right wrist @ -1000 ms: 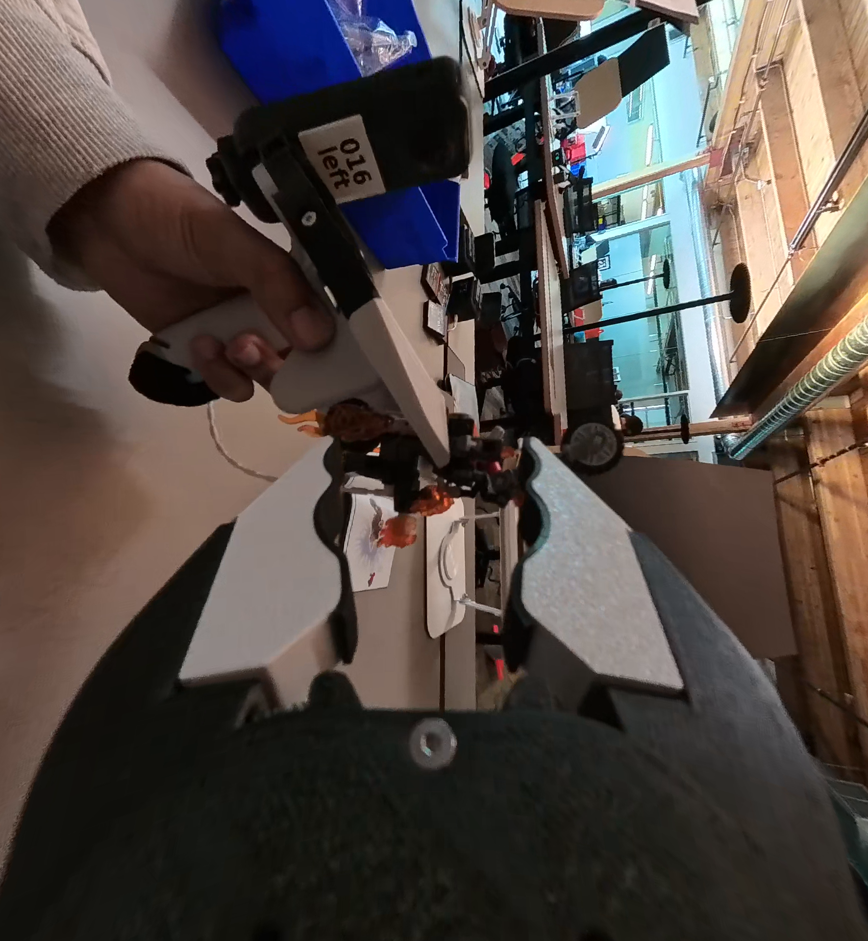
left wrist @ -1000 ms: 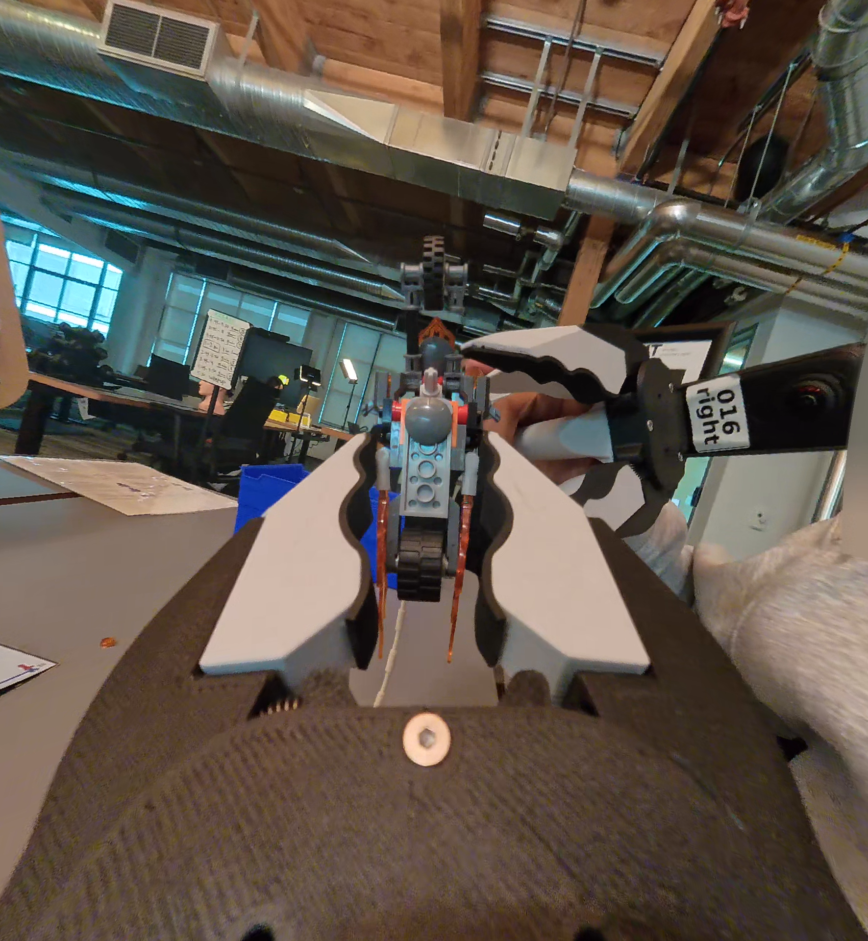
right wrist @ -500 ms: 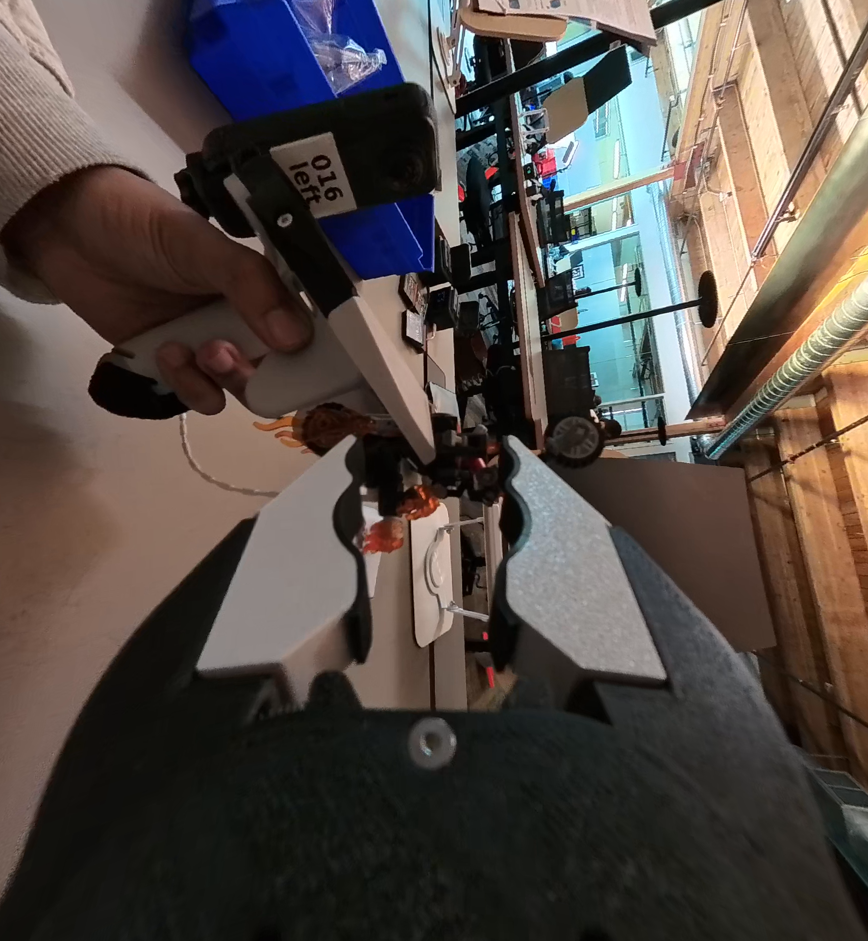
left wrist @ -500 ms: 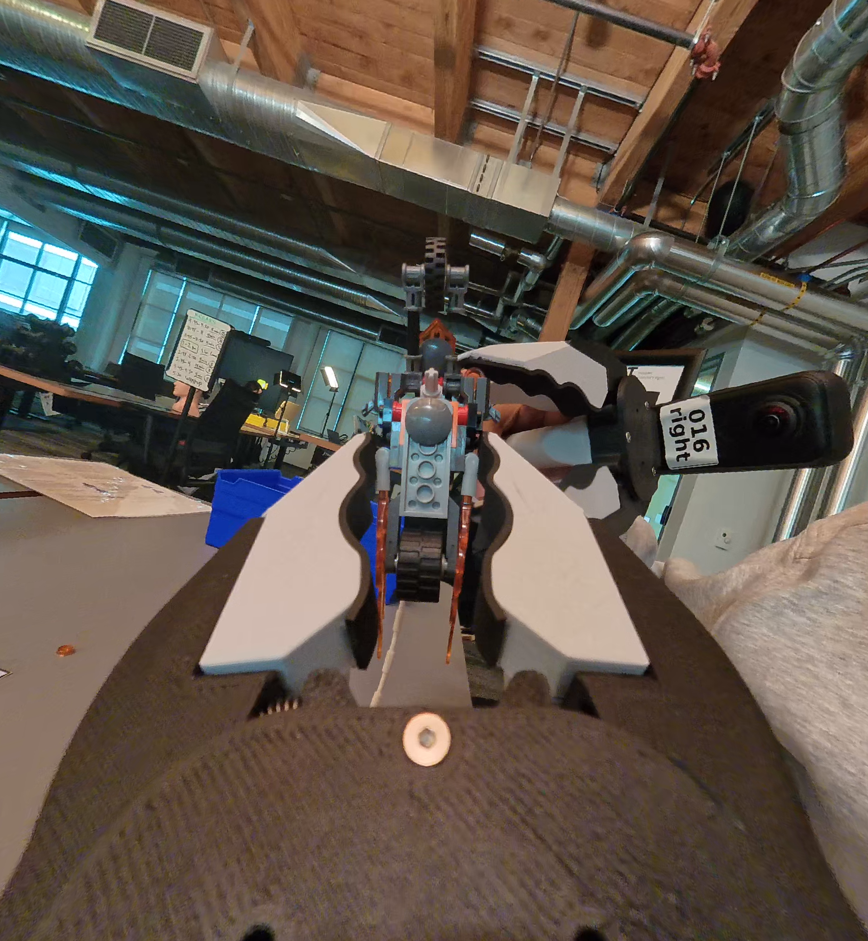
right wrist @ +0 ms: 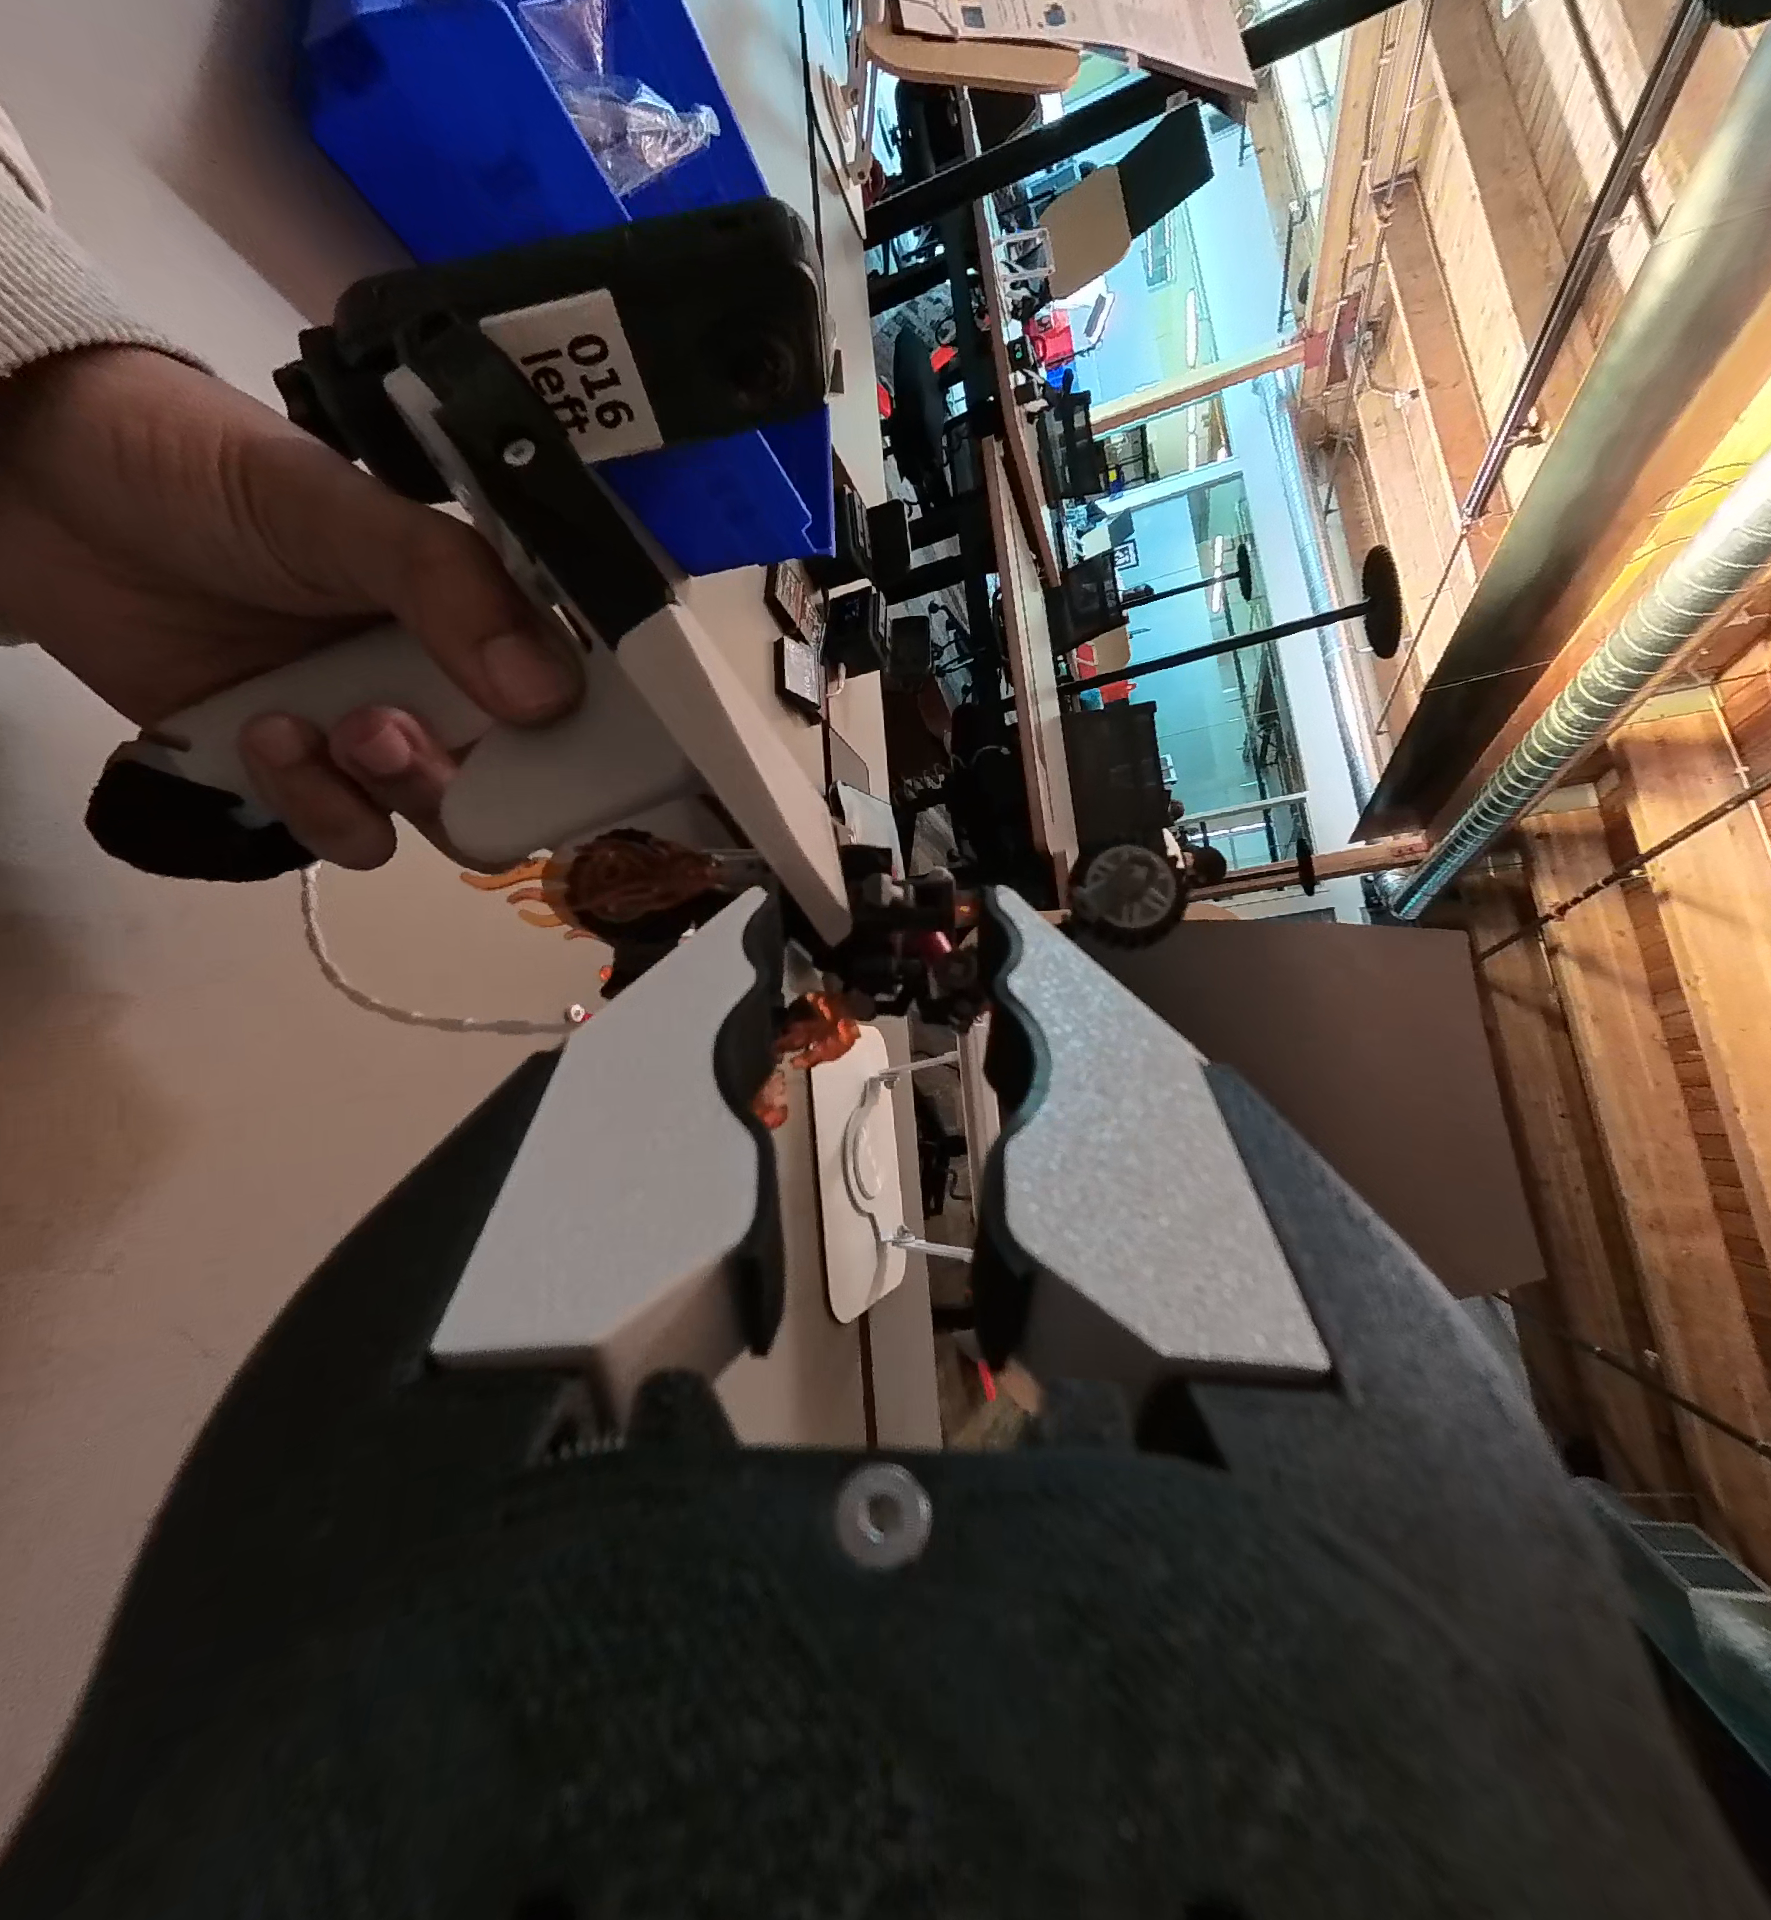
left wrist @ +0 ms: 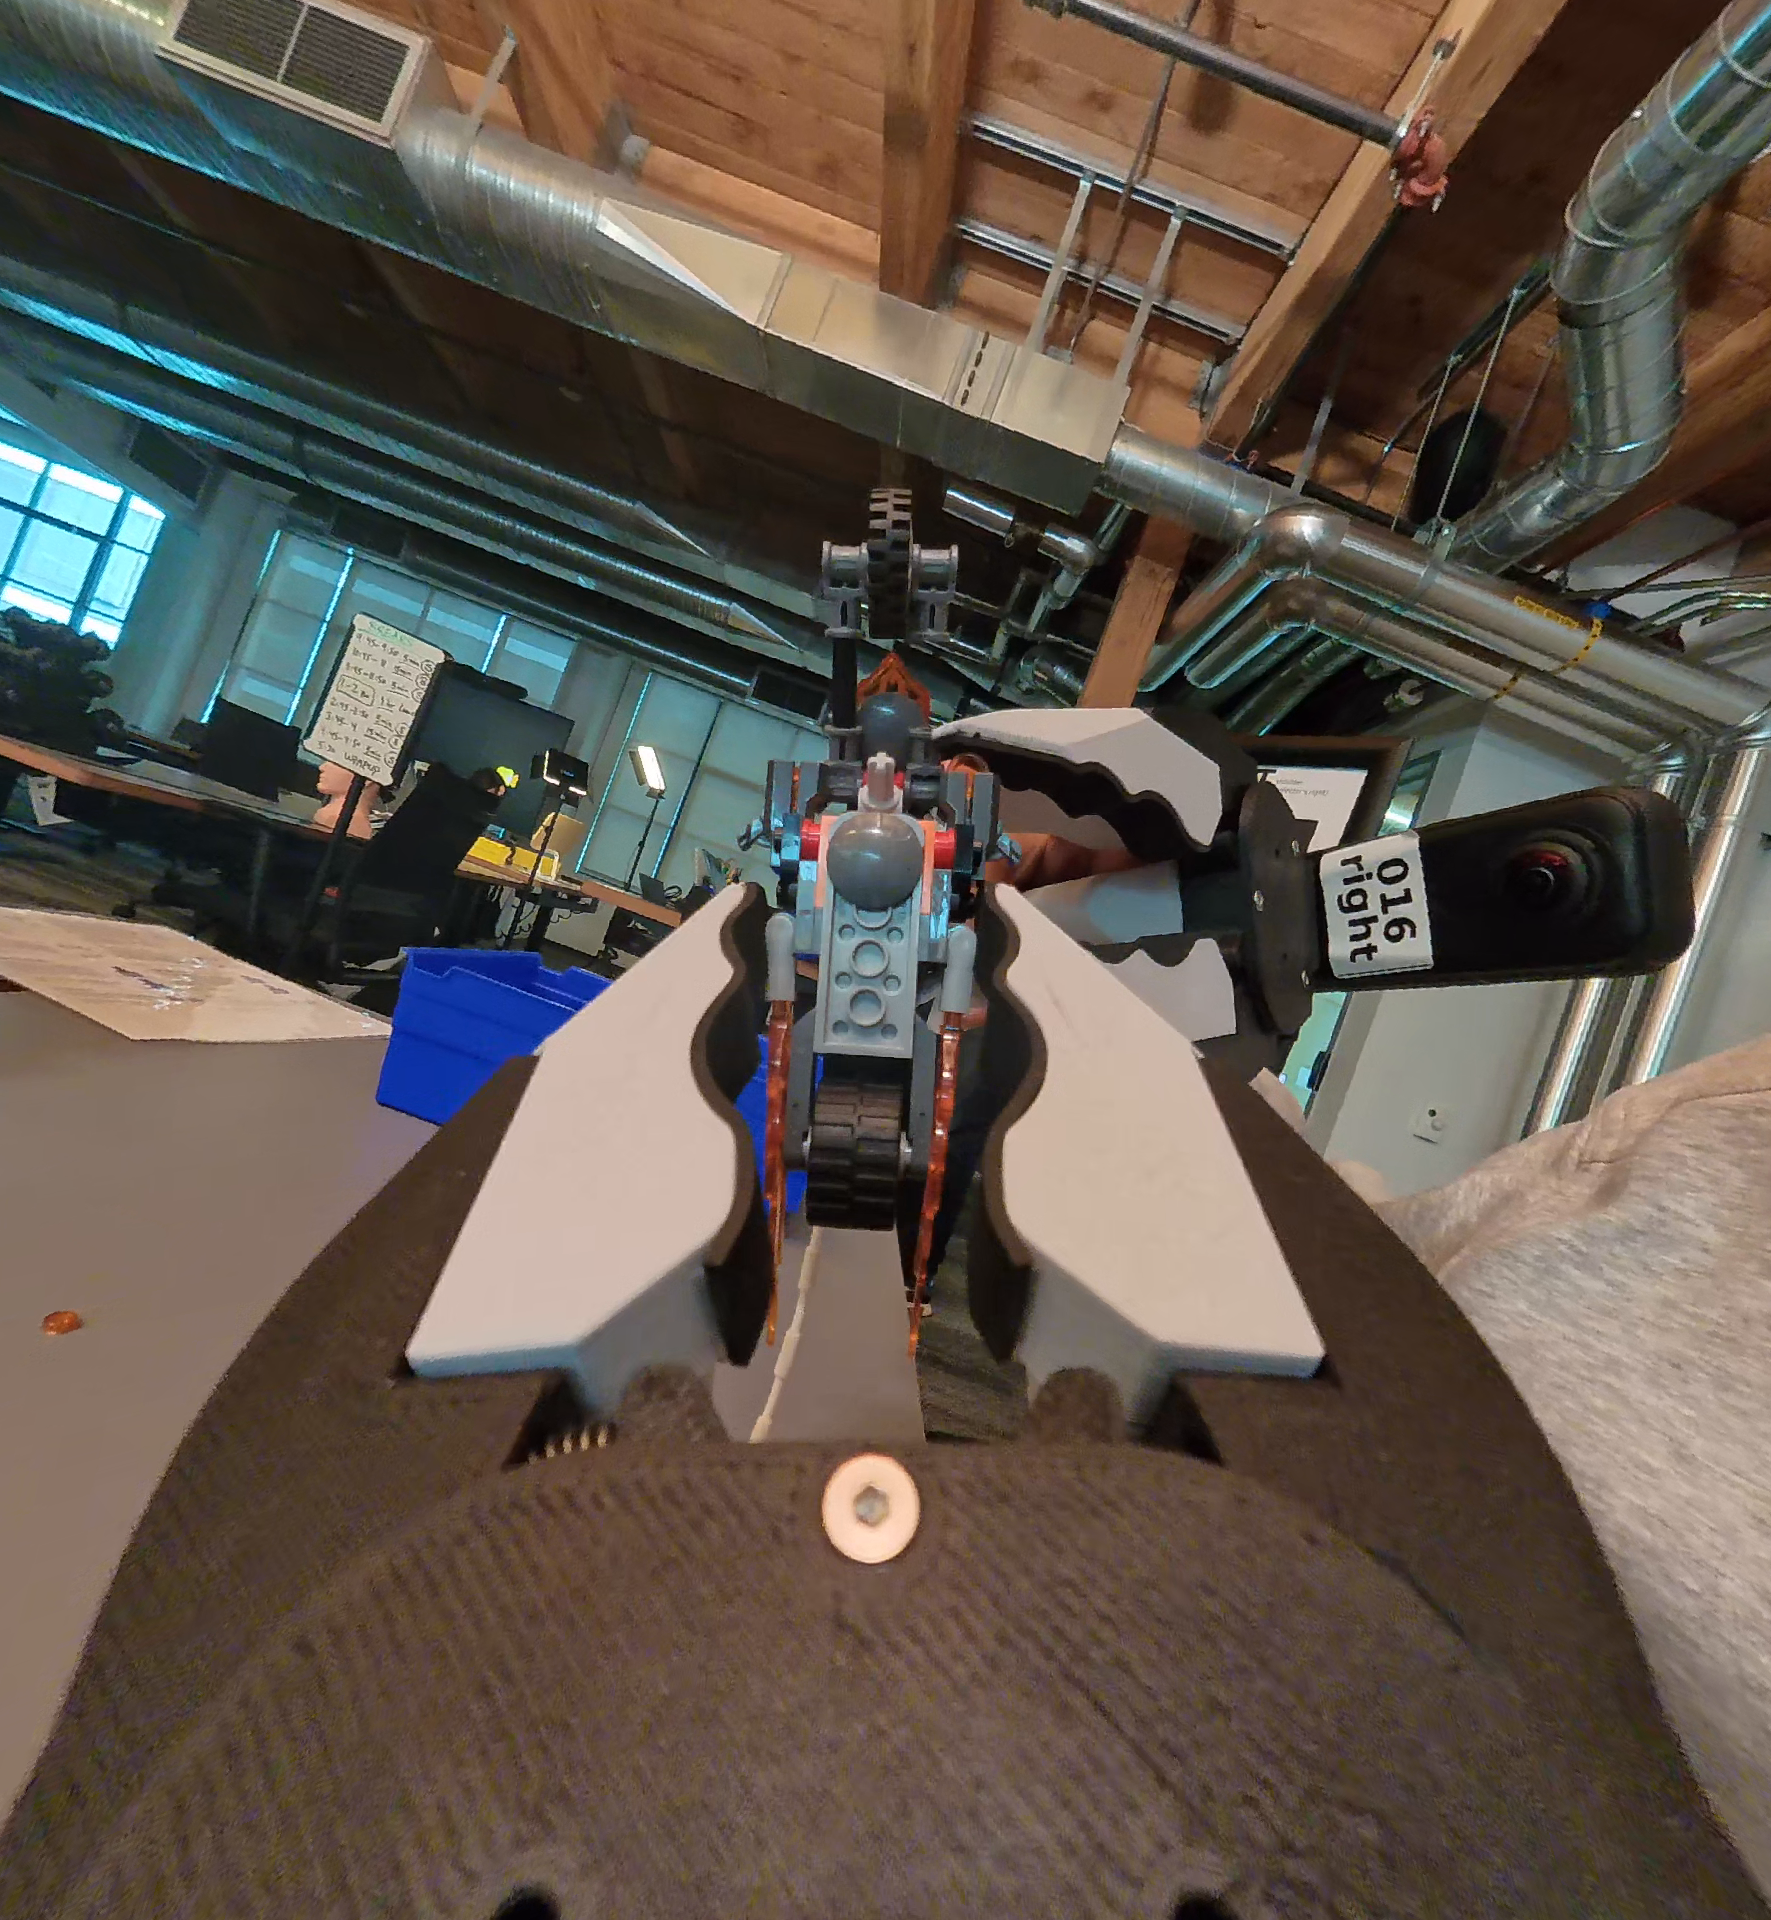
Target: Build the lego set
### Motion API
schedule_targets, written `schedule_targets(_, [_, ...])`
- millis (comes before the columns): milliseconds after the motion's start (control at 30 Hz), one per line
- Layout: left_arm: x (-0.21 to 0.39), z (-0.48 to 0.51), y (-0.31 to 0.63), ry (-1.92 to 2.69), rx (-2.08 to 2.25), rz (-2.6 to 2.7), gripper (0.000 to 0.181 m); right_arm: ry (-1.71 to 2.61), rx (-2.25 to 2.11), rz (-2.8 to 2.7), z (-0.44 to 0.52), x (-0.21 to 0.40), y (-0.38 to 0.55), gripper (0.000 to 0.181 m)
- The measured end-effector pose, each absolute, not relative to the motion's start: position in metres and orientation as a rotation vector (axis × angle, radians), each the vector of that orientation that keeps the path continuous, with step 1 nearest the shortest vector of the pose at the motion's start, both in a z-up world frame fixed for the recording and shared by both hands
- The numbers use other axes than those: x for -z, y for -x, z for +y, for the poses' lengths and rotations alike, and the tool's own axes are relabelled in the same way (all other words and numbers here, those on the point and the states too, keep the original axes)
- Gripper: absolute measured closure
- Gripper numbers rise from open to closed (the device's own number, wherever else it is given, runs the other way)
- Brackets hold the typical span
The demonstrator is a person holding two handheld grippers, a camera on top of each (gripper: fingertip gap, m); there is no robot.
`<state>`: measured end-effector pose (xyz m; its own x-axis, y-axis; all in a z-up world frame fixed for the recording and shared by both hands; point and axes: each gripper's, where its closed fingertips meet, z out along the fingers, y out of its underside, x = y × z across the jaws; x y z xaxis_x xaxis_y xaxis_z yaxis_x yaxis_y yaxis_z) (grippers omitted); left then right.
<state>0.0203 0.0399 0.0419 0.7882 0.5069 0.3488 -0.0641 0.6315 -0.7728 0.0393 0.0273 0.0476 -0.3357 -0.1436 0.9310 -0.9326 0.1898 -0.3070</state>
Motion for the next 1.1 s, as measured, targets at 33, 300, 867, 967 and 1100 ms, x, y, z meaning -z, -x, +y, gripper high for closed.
schedule_targets(33, [-0.042, 0.04, -0.02, 0.829, -0.348, -0.588, 0.145, -1.033, -1.231, -1.657, 0.027, -0.048, -0.039, 0.147])
schedule_targets(300, [-0.041, 0.041, -0.02, 0.825, -0.336, -0.595, 0.145, -1.024, -1.231, -1.669, 0.028, -0.047, -0.038, 0.148])
schedule_targets(867, [-0.043, 0.033, -0.021, 0.797, -0.342, -0.597, 0.145, -0.999, -1.324, -1.679, 0.029, -0.051, -0.047, 0.135])
schedule_targets(967, [-0.043, 0.03, -0.021, 0.8, -0.359, -0.598, 0.145, -0.962, -1.404, -1.692, 0.034, -0.058, -0.05, 0.133])
schedule_targets(1100, [-0.044, 0.03, -0.023, 0.803, -0.363, -0.575, 0.145, -0.799, -1.623, -1.731, 0.045, -0.076, -0.045, 0.134])
